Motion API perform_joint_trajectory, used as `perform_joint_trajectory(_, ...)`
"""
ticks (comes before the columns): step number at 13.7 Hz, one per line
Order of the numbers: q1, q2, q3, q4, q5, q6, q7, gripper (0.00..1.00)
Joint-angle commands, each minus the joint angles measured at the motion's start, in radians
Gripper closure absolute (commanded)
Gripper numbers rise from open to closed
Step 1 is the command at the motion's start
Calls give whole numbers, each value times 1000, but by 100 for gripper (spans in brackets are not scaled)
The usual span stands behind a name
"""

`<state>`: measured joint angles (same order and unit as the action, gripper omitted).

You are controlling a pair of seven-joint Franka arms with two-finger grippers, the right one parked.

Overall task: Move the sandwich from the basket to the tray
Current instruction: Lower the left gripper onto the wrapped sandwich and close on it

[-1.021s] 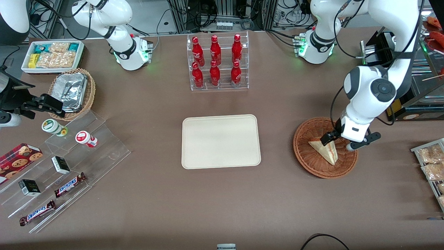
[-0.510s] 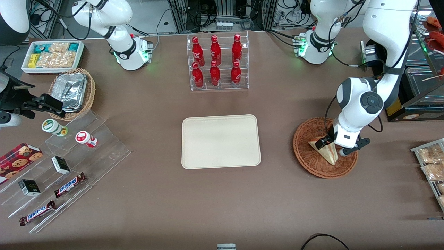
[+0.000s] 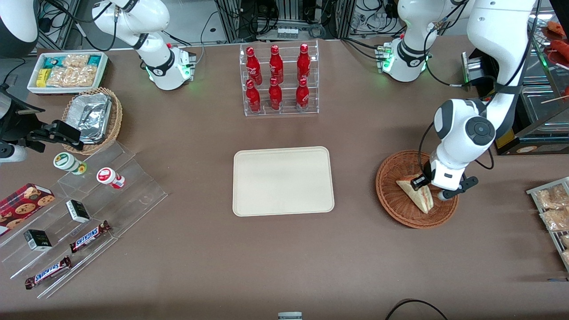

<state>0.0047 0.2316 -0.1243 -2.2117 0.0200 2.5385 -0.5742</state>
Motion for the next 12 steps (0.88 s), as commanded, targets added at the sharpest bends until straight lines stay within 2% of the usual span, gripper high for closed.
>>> perform_joint_trajectory(1, -24, -92, -8, 58, 6, -151, -24, 100)
perform_joint_trajectory(5, -133, -48, -11, 340, 8, -447, -26, 100)
perform_joint_trajectory(9, -263, -20, -12, 431, 6, -462, -27, 100)
perform_joint_trajectory(12, -385, 85, -12, 539, 5, -462, -62, 100)
